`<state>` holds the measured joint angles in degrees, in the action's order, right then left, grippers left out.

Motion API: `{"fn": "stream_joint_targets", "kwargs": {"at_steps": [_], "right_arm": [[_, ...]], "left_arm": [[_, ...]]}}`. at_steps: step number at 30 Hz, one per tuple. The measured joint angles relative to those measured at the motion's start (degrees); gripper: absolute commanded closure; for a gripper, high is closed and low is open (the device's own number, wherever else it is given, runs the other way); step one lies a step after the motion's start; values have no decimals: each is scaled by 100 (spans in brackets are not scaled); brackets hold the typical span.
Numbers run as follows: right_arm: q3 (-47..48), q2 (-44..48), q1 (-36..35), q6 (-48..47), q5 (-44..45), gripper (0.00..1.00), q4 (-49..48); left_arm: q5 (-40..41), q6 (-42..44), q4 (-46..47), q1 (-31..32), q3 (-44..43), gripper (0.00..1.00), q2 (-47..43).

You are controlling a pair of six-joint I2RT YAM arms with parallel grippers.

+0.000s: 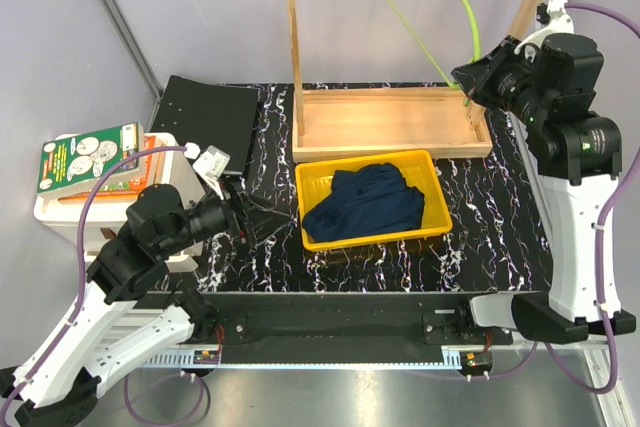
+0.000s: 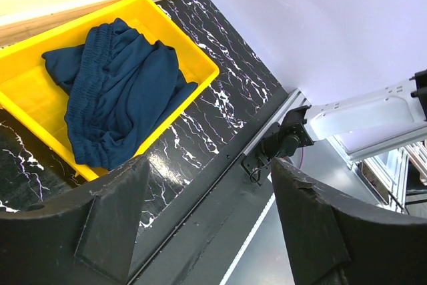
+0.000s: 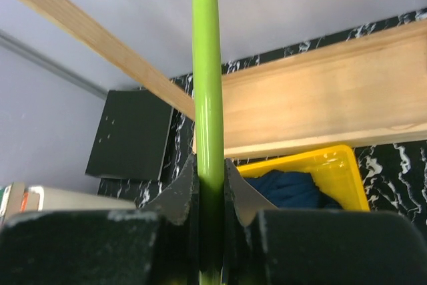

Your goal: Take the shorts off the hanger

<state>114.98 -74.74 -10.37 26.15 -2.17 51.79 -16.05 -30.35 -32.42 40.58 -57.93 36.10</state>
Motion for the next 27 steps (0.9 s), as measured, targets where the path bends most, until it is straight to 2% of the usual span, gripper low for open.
{"fn": "stream_joint_targets", "kwargs": {"at_steps": [5, 16, 27], "right_arm": [[291, -328, 431, 133, -1040, 100, 144], [1329, -1143, 872, 597, -2643, 100, 105], [1784, -2000, 1355, 1224, -3652, 100, 37]], "left_arm": [[-20, 35, 0, 0, 0, 23, 15], [-57, 33, 0, 0, 0, 23, 57], [-114, 17, 0, 0, 0, 23, -50]]}}
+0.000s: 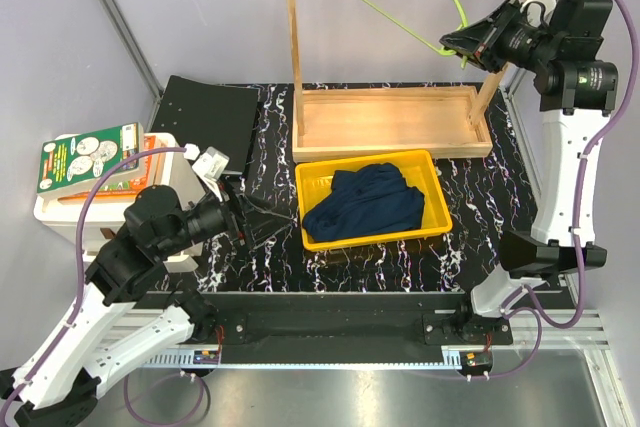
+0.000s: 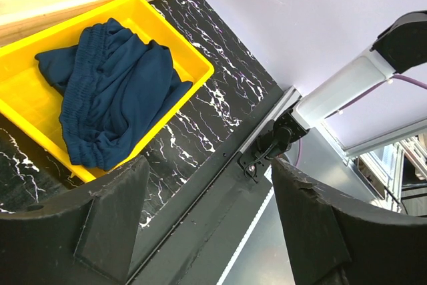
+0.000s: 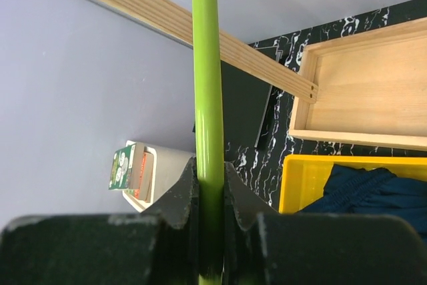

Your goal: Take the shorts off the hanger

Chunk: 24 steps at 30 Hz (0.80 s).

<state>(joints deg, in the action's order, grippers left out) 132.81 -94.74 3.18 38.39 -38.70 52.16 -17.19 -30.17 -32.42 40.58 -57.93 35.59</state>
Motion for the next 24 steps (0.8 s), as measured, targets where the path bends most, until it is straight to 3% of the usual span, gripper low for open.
{"fn": "stream_joint_targets", "kwargs": {"at_steps": [6, 10, 11, 13, 16, 24], "right_arm": [[-50, -46, 81, 105, -308, 100, -90], [-243, -37, 79, -31, -398, 65, -164], [-302, -26, 79, -131, -356, 48, -136], [-431, 13, 79, -275, -181, 34, 33], [-946, 227, 79, -649, 201, 4, 208], [-3069, 1377, 79, -1429, 1272, 0, 420]], "left_arm": [[-42, -50, 0, -2, 0, 22, -4], [-48, -105, 2, 0, 0, 23, -50], [-48, -122, -2, 0, 0, 23, -63], [-61, -142, 2, 0, 0, 23, -66], [-66, -164, 0, 0, 0, 22, -63], [-63, -164, 0, 0, -2, 22, -17]]}}
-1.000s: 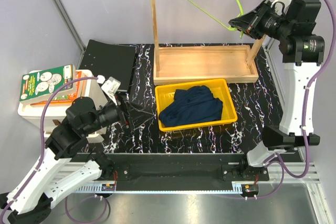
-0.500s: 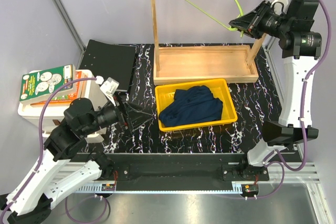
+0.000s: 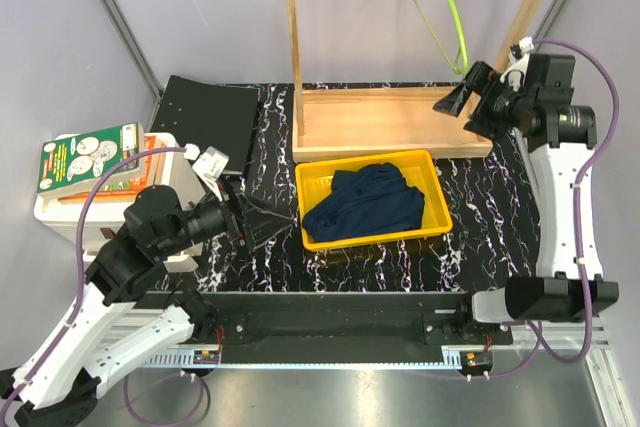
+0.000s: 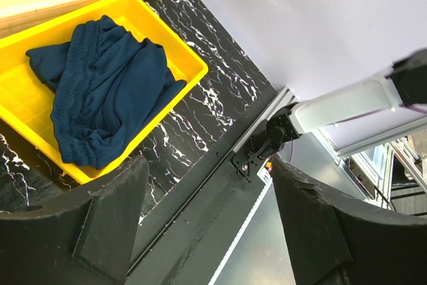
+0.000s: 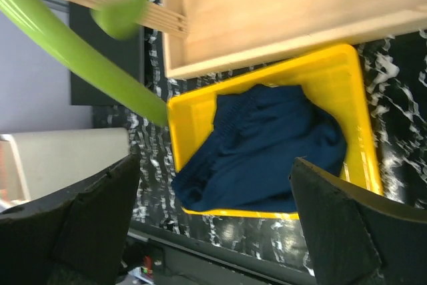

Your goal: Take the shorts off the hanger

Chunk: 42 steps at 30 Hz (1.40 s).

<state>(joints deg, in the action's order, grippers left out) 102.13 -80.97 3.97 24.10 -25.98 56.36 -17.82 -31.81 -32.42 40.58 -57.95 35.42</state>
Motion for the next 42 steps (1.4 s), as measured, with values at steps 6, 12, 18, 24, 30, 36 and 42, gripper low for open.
{"fn": "stream_joint_targets", "kwargs": {"at_steps": [6, 12, 18, 24, 30, 36, 42], "right_arm": [[-1679, 1182, 0, -98, 278, 0, -361], [-3698, 2256, -494, 273, 417, 0, -1032], [-4743, 2404, -2605, 872, 883, 0, -1412], [-5128, 3209, -3359, 1473, 1279, 0, -1434], [-5071, 3932, -3359, 1757, 1965, 0, -1163], [-5027, 4227, -3359, 1797, 2673, 0, -774], [-4992, 4540, -3359, 1773, 3042, 0, -605]], "left_arm": [[0, -83, 81, 0, 35, 22, 85], [-70, -337, 415, 4, 251, 20, 197], [-122, -474, 678, 98, 339, 16, 501], [-125, -577, 780, 140, 603, 14, 389], [-125, -627, 916, 140, 625, 14, 236], [-118, -667, 992, 140, 684, 13, 208], [-85, -682, 979, 140, 713, 12, 164]]}}
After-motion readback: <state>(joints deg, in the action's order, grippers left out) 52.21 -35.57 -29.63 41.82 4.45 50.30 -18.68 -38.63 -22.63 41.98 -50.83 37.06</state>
